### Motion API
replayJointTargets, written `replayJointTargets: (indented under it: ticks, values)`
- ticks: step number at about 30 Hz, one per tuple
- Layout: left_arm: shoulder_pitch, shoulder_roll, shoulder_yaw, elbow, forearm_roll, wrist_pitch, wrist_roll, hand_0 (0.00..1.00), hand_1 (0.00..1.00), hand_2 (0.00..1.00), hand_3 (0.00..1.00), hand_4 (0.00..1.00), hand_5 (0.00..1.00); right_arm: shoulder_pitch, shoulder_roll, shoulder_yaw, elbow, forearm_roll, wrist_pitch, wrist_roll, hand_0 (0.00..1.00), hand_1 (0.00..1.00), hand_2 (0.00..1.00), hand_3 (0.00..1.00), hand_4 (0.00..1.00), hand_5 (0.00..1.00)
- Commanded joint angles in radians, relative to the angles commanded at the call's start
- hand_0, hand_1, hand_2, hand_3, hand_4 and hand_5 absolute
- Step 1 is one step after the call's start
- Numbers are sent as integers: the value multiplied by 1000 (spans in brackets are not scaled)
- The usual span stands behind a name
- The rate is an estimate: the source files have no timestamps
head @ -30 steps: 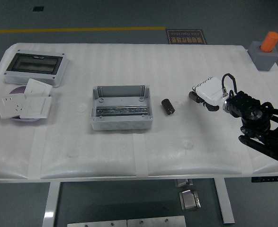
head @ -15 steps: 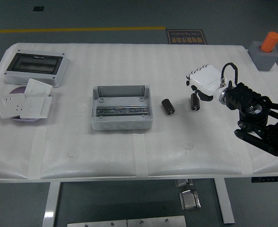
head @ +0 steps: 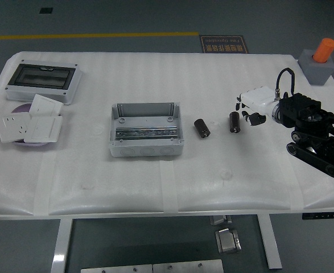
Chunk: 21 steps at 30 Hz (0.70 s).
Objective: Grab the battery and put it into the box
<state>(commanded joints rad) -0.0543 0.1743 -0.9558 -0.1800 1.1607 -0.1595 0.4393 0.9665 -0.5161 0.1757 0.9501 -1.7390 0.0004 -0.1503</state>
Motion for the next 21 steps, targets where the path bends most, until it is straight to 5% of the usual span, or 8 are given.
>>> replayJointTargets:
  ticks: [11,12,21]
  values:
    - [-4,-1,10,0,-7,0,-3,628,646,482,535,460,223,11,12,-9,-27,58,22,0,851,829,879,998,921,272]
    - [-4,-1,11,0,-8,0,-3,628,642,482,535,458,217,12,14,-11,-31,61,21,1,877,844,901,998,989,359]
    - [-6,-1,13,0,-9,0,-5,628,641,479,532,459,217,24,53,-85,-93,108,6,13,880,848,901,998,992,372]
